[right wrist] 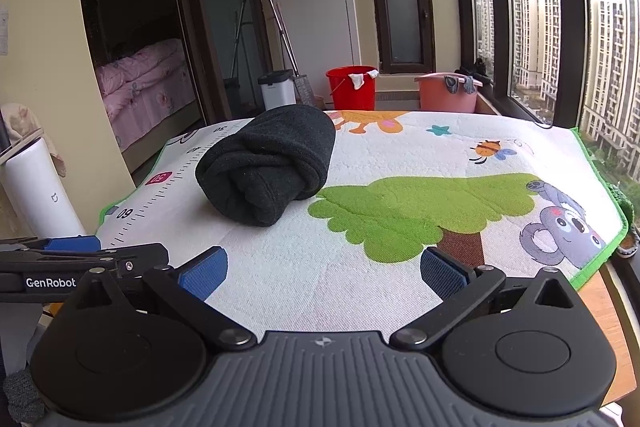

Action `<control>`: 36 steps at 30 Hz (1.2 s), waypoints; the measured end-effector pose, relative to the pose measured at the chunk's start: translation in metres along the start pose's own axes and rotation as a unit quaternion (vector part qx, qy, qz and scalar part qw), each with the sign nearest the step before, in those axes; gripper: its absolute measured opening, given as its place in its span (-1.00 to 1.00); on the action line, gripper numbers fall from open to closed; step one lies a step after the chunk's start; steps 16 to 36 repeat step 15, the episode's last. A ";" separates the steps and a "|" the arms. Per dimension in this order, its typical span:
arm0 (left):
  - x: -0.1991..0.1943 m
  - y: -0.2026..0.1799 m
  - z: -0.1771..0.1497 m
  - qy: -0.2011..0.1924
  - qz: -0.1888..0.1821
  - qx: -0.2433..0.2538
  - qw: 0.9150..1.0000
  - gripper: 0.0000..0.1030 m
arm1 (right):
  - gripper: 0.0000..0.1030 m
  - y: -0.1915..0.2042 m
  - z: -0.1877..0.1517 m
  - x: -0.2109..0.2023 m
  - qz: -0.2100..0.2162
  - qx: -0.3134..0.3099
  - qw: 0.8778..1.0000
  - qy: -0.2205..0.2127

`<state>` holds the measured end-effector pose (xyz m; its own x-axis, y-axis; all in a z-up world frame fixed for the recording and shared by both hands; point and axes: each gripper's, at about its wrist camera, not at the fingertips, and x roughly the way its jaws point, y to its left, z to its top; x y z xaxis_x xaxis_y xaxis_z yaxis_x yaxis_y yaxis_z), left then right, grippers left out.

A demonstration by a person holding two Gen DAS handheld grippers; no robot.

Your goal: Fold clothes

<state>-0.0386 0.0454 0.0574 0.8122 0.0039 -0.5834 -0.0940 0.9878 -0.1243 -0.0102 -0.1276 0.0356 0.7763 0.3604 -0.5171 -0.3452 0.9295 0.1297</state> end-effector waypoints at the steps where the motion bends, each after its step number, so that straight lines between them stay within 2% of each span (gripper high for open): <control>1: 0.000 0.001 0.001 -0.001 0.000 0.001 1.000 1.00 | 1.00 -0.001 0.000 -0.002 0.001 0.001 1.000 -0.010; 3: 0.002 0.000 0.002 -0.002 -0.001 0.004 1.000 1.00 | 1.00 -0.003 -0.001 -0.004 0.006 0.000 1.000 -0.027; 6: 0.006 0.000 0.004 -0.002 -0.003 0.011 1.000 1.00 | 1.00 -0.012 -0.001 0.008 0.062 0.015 0.998 0.009; 7: 0.007 0.000 0.004 -0.002 -0.005 0.014 1.000 1.00 | 1.00 -0.017 -0.002 0.011 0.076 0.026 0.997 0.008; 10: 0.013 0.003 0.005 0.000 -0.014 0.020 1.000 1.00 | 1.00 -0.027 0.005 0.010 0.092 0.034 0.994 -0.046; 12: 0.019 0.005 0.007 0.001 -0.018 0.027 0.999 1.00 | 1.00 -0.026 0.022 0.015 0.083 0.003 0.993 -0.078; 15: 0.031 0.007 0.011 -0.005 -0.024 0.039 0.999 1.00 | 0.96 -0.007 0.055 0.041 0.073 -0.138 0.983 -0.091; 36: 0.031 0.007 0.011 -0.005 -0.024 0.039 0.999 1.00 | 0.96 -0.007 0.055 0.041 0.073 -0.138 0.983 -0.091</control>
